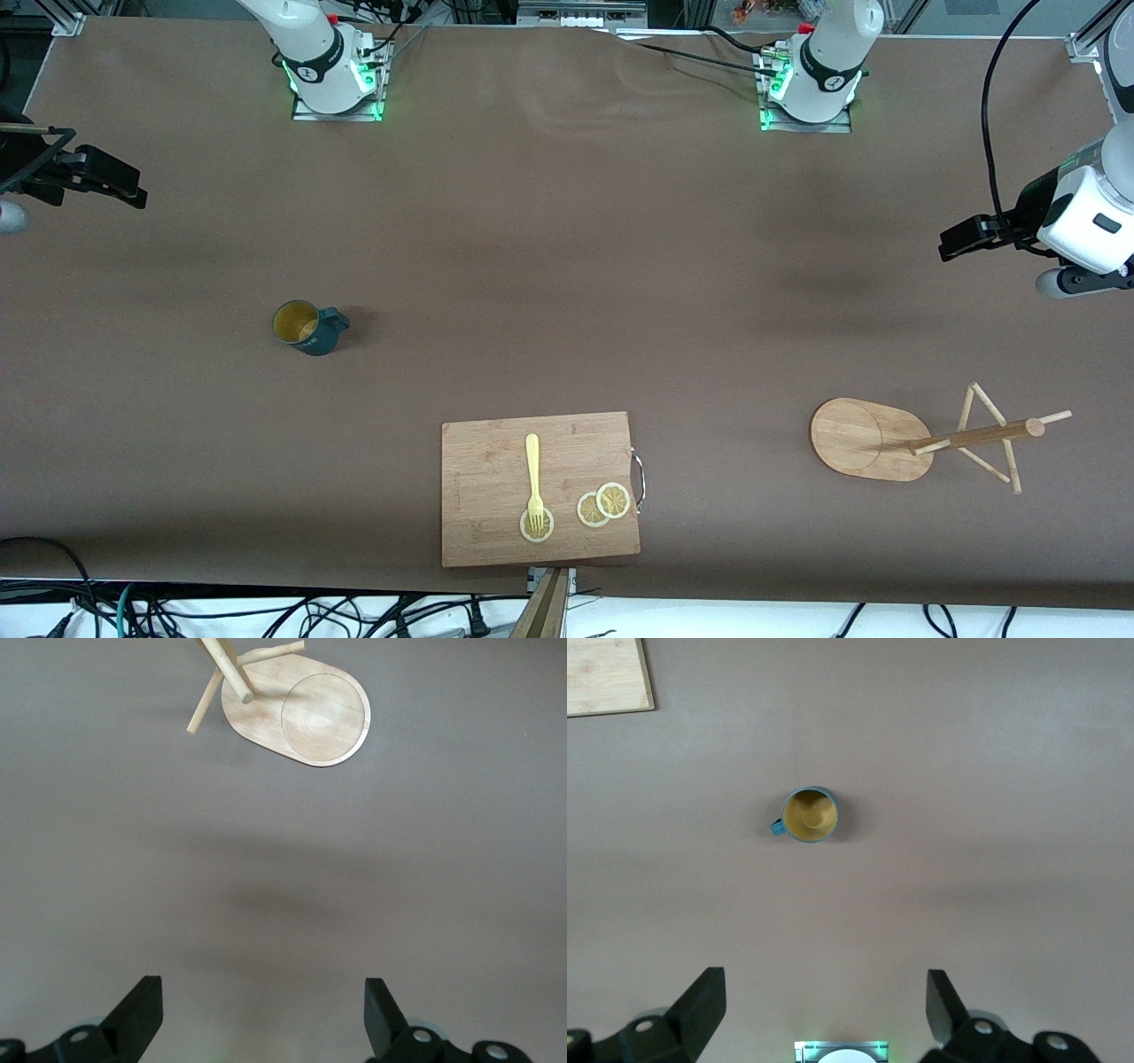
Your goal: Pass cup and hang on rack
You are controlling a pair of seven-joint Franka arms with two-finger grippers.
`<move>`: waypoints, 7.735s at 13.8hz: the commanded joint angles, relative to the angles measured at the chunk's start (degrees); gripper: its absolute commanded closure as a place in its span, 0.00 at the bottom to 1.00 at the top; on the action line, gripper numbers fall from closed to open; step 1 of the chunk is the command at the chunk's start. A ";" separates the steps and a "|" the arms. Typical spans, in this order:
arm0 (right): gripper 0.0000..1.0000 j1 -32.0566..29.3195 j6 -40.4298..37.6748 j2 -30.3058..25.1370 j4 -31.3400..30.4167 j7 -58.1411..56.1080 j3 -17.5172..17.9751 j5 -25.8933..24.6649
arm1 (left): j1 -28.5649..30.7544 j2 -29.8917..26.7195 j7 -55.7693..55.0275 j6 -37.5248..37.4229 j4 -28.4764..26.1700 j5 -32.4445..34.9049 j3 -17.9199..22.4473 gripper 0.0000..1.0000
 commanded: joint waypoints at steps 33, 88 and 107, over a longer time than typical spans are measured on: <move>0.19 -0.66 46.19 21.47 -26.73 0.29 0.58 -1.97 | -0.18 6.57 0.22 8.85 5.89 -2.21 -0.65 0.00; 0.00 23.10 11.49 28.17 17.48 18.15 7.26 -2.49 | -4.84 -0.09 5.83 2.41 -6.99 0.26 -0.12 0.00; 0.00 -4.96 0.04 -0.84 1.06 2.76 3.83 -1.89 | -1.33 13.49 104.92 25.99 -33.14 -61.66 0.67 0.00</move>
